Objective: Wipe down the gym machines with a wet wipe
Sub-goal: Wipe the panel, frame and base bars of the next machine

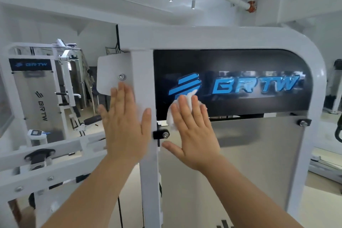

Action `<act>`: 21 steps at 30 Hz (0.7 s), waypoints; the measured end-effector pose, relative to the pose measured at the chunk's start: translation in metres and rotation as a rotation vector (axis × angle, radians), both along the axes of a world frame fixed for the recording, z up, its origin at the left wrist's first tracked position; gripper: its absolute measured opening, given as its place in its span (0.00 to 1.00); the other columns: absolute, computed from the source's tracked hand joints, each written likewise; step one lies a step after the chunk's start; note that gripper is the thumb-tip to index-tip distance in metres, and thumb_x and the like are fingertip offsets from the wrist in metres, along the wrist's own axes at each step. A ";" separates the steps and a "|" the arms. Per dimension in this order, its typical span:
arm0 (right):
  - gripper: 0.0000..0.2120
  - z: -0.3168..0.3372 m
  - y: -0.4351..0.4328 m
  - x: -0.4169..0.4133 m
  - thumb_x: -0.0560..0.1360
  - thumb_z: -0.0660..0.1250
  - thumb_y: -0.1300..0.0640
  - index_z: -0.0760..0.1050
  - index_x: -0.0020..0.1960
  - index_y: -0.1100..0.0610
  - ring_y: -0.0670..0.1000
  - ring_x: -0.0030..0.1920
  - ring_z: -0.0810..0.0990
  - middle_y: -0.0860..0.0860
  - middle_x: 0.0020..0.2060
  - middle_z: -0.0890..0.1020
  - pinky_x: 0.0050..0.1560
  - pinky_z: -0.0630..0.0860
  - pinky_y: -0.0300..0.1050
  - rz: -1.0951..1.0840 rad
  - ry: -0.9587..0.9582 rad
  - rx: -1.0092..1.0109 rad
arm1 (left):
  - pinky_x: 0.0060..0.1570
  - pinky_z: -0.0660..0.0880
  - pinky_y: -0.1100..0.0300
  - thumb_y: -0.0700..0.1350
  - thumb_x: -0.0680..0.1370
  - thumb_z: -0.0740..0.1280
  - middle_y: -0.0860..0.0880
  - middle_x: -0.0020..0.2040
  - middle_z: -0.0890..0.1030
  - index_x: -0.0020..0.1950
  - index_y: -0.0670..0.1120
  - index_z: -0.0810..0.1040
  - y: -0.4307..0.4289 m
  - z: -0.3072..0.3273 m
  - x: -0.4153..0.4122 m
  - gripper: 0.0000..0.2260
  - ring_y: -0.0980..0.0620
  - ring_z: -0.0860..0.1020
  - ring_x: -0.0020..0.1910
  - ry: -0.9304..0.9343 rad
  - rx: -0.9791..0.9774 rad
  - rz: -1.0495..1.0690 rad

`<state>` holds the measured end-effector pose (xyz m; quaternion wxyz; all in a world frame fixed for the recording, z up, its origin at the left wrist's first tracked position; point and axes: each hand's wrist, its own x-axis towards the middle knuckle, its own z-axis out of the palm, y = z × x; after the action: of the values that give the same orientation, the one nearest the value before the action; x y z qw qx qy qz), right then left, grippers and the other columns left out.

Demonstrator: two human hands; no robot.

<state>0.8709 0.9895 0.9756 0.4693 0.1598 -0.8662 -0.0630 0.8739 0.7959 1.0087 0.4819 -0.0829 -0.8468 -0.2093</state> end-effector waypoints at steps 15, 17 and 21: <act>0.43 0.008 0.105 -0.006 0.80 0.44 0.30 0.38 0.83 0.56 0.62 0.81 0.35 0.56 0.82 0.38 0.80 0.37 0.60 -0.100 0.050 -0.360 | 0.76 0.43 0.33 0.61 0.78 0.57 0.42 0.83 0.43 0.82 0.42 0.44 0.070 -0.047 -0.012 0.41 0.40 0.43 0.81 0.074 -0.293 0.144; 0.44 0.012 0.108 -0.004 0.79 0.42 0.30 0.39 0.83 0.58 0.63 0.80 0.34 0.58 0.82 0.37 0.80 0.37 0.61 -0.117 0.028 -0.497 | 0.76 0.43 0.34 0.62 0.78 0.56 0.43 0.83 0.43 0.82 0.43 0.43 0.072 -0.047 -0.012 0.41 0.40 0.43 0.81 0.068 -0.283 0.159; 0.44 0.004 0.078 0.003 0.79 0.44 0.28 0.40 0.83 0.57 0.64 0.80 0.34 0.56 0.82 0.38 0.79 0.37 0.62 0.026 -0.056 -0.165 | 0.76 0.45 0.32 0.61 0.77 0.57 0.42 0.83 0.44 0.82 0.40 0.47 0.074 -0.047 -0.008 0.41 0.40 0.44 0.81 0.055 -0.261 0.157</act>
<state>0.8744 1.0676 0.9791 0.4571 0.1336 -0.8791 0.0194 0.8660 0.8697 0.9618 0.5048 -0.0839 -0.8573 -0.0570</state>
